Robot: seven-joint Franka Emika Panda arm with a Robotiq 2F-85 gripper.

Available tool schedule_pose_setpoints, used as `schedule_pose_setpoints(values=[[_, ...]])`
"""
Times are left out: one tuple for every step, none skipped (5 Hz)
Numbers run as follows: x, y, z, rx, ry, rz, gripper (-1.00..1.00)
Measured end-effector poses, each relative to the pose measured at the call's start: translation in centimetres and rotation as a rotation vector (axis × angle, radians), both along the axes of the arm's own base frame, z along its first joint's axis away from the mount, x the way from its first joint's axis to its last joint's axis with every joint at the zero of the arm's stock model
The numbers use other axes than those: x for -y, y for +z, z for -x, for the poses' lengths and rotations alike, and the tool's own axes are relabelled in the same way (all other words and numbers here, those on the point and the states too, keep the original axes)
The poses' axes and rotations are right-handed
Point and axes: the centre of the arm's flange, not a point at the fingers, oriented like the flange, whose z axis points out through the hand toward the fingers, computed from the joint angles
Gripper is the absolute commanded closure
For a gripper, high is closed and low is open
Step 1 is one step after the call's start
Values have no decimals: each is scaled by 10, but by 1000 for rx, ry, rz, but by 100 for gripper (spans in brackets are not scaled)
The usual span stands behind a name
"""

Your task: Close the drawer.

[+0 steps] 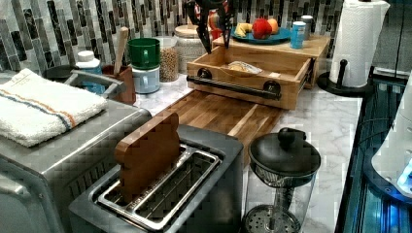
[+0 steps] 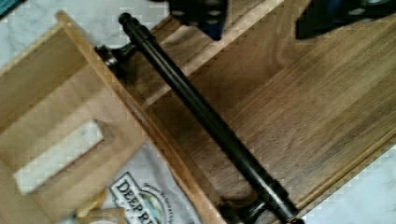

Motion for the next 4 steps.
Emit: schedule_pose_setpoints(values=[[-23,-6,11,46,82,-6,100],[-44,-17,23,80,238,-36,100],[-55,-38,29,114,343,-42,100],[-58,-63,33,150,413,-37,100]])
